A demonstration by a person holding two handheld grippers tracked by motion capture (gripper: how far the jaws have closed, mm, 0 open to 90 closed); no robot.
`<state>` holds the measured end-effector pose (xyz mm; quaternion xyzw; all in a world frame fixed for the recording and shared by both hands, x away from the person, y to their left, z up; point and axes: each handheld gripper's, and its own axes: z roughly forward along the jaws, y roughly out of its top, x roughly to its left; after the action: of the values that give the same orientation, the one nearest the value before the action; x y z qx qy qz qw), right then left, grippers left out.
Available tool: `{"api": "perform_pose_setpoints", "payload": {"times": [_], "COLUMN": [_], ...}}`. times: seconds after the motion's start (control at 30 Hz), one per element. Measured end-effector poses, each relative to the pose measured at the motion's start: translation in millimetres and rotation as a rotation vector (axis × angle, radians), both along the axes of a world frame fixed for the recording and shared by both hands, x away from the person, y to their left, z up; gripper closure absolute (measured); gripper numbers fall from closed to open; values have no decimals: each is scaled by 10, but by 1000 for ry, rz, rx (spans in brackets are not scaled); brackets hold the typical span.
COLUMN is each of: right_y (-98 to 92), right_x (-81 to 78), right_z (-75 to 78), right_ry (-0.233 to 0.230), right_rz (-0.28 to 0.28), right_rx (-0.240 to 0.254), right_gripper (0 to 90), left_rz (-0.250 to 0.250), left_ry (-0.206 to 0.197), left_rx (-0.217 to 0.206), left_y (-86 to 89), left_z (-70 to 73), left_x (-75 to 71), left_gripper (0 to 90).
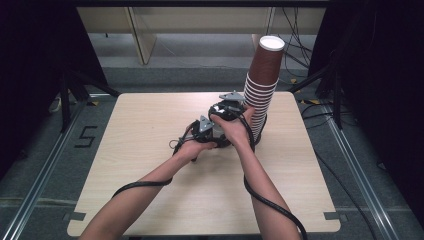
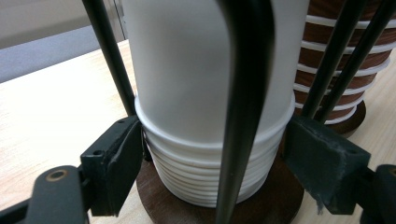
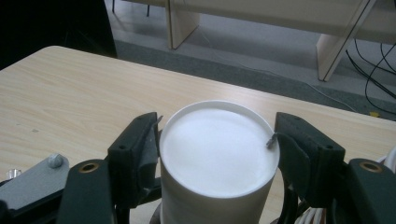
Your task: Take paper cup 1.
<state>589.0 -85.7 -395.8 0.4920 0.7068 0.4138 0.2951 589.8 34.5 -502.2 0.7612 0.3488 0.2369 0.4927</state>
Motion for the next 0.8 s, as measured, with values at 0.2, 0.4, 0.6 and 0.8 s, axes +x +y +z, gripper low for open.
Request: {"api": "perform_pose_setpoints", "payload": {"times": [0.2,0.4,0.6,0.8], "right_y": [16,23,17,16], "right_x": [25,30,31,27], "right_z": [-13,-15,-16,-11], "right_ry": [10,27,32,32], "right_rz": [2,2,-7,-10], "right_rx": [-11,-5,-7,-6], "right_gripper": [331,338,347,352], "left_rz": [2,-8,-13,-10], "left_ry": [-1,1,-4,-8], "left_rx": [18,4,13,15], "left_y": [6,12,12,3], "left_z": [7,0,-2,-8], "left_x": [-11,4,4,1], "left_gripper": [203,204,204,202]}}
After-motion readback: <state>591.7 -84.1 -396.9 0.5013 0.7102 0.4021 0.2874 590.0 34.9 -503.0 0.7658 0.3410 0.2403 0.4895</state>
